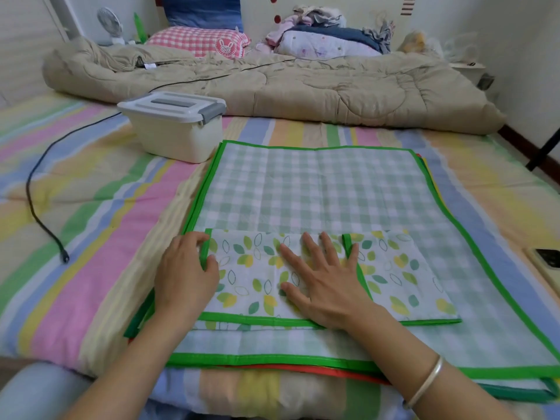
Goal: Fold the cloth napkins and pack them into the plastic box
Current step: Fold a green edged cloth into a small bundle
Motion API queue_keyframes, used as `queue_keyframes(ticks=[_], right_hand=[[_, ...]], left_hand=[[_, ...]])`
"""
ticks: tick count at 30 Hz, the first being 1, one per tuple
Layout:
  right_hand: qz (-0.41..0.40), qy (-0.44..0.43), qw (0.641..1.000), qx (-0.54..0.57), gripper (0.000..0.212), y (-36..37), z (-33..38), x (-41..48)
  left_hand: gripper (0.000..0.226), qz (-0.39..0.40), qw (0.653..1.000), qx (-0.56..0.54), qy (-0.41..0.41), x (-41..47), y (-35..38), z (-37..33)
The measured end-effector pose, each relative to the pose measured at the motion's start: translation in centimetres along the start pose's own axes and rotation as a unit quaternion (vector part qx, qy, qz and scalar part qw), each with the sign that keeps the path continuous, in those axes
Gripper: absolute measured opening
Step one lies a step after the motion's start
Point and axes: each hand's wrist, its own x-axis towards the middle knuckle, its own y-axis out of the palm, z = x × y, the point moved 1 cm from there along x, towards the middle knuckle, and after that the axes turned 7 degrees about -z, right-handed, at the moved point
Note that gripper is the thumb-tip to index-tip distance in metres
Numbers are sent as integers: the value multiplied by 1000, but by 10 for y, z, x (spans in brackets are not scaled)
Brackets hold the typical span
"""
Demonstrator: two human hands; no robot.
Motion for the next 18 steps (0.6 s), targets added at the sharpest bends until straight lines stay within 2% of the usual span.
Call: queue_keyframes(ticks=[3, 5, 6, 8, 11, 18], right_hand=[[-2, -4, 1000, -5, 64, 1, 0, 1], [-1, -5, 1000, -11, 64, 1, 0, 1], [0, -5, 1000, -13, 63, 2, -1, 1], [2, -4, 1000, -16, 63, 2, -1, 2], [5, -3, 1000, -13, 64, 3, -1, 1], [33, -9, 999, 5, 74, -2, -3, 0]], left_hand=[[42, 77, 993, 66, -58, 12, -13, 4], [29, 127, 984, 107, -69, 21, -20, 4], [32, 153, 978, 119, -72, 25, -23, 4], [57, 206, 967, 123, -86, 33, -26, 6], [67, 269, 951, 116, -99, 38, -27, 12], [64, 270, 958, 77, -49, 30, -27, 20]])
